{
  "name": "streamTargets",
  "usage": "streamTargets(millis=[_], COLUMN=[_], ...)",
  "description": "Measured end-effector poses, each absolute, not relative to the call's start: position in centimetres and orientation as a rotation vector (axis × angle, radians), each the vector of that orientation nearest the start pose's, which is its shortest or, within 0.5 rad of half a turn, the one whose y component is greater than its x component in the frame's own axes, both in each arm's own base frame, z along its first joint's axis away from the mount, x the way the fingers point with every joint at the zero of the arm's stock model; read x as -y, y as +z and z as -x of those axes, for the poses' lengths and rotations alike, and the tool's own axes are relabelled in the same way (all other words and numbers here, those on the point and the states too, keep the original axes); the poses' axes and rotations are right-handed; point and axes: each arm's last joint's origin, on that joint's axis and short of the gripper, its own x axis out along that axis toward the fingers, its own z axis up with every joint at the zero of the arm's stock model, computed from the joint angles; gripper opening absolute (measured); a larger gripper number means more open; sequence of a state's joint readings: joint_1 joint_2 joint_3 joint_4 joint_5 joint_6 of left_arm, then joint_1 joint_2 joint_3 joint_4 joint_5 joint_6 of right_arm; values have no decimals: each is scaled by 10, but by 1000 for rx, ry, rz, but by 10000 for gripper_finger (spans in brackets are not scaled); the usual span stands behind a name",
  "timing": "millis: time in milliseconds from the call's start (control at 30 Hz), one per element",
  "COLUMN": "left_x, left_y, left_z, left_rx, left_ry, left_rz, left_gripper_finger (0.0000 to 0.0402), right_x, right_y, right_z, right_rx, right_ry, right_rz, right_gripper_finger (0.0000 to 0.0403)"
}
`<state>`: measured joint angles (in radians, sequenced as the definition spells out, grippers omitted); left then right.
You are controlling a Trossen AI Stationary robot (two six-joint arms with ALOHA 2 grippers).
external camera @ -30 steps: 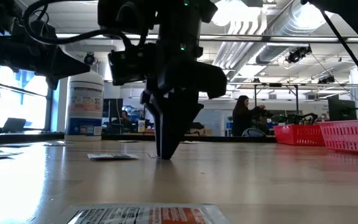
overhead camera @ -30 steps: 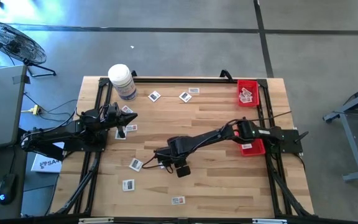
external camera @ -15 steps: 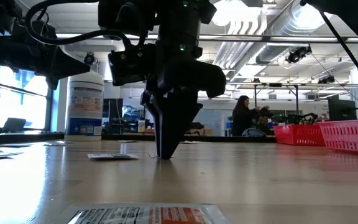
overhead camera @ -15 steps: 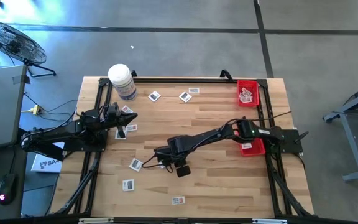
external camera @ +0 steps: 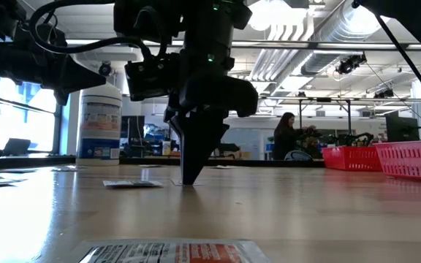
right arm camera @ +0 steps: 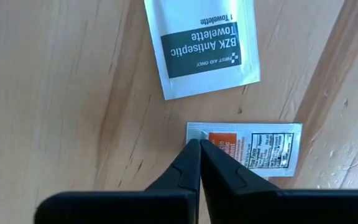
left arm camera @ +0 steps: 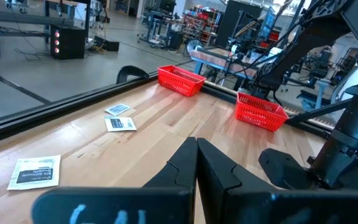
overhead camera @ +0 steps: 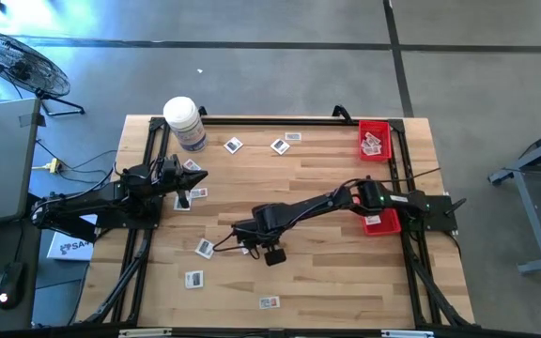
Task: Pick & Place First Aid Supplies
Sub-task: Put the ointment pack into the top basket
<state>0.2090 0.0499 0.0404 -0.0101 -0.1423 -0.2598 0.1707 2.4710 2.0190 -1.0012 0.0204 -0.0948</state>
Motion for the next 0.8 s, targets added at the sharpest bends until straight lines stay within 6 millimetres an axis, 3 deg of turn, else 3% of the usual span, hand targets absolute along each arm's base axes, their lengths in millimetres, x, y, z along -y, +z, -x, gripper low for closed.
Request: streamTargets(millis=[167, 333, 533, 800], left_x=[-24, -24, -24, -24], left_y=[172, 173, 173, 172], left_z=[-95, -95, -95, -95], left_rx=[26, 26, 26, 26], left_ry=[352, 352, 352, 352], left_rz=[258, 258, 258, 258], left_gripper_finger=[1, 1, 1, 1], right_x=[-82, -85, -90, -85], right_y=[122, 142, 154, 155], right_z=[-477, -474, -471, -473], right_rx=[-1439, -1401, -1378, -1365], right_ry=[196, 193, 157, 38], right_rz=[229, 241, 248, 189], right_gripper_finger=[9, 28, 70, 122])
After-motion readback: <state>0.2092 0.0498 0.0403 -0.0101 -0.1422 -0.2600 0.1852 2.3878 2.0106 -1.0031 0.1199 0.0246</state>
